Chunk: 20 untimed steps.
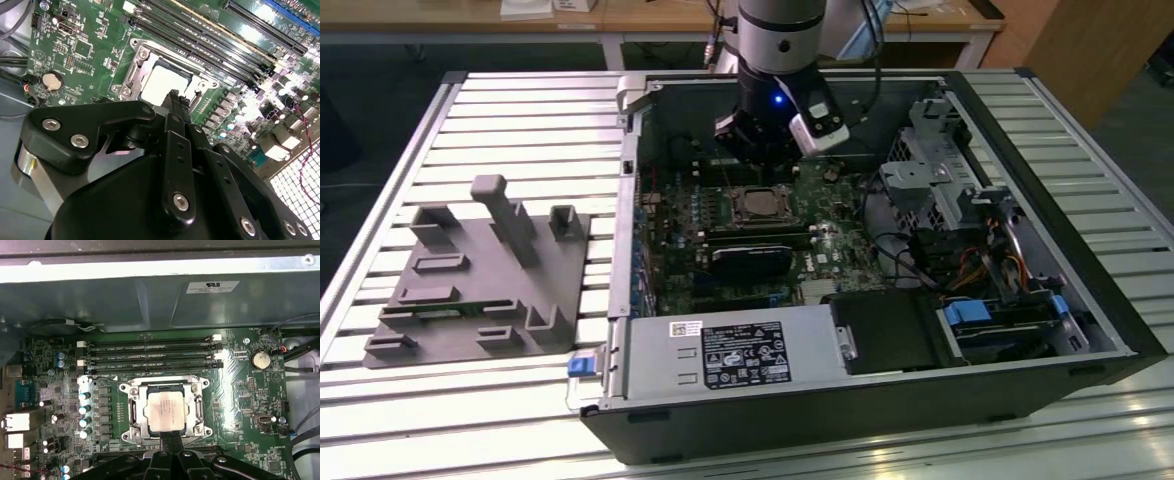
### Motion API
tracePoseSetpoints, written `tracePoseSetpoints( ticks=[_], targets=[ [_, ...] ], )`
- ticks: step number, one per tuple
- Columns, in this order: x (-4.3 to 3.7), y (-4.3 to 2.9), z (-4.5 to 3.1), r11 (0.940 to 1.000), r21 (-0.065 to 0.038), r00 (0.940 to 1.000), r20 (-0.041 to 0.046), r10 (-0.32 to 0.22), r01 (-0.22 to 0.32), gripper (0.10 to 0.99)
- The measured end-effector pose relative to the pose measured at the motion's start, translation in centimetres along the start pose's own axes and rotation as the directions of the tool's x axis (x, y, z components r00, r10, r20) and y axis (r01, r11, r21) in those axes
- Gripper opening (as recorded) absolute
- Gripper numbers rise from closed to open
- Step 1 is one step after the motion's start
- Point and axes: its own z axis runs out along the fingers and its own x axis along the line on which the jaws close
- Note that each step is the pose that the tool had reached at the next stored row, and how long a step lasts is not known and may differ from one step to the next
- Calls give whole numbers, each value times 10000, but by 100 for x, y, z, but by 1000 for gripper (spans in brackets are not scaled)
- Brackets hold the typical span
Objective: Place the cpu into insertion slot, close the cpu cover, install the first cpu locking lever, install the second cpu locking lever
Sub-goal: 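Install the first cpu locking lever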
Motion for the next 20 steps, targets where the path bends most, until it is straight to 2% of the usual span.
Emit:
tracePoseSetpoints(
  ticks=[5, 11, 17, 18, 20],
  targets=[
    [38, 21, 16, 10000, -1, 10000, 1, -1, 1, 106],
    [251, 26, 45, 10000, 1, 10000, 0, 0, 0, 106],
    [407, 15, 76, 10000, 0, 10000, 1, -1, 1, 106],
    [439, 12, 79, 10000, -11, 10000, 0, 1, -1, 106],
    [496, 8, 82, 9999, -113, 10000, -7, 4, -4, 106]
  ],
)
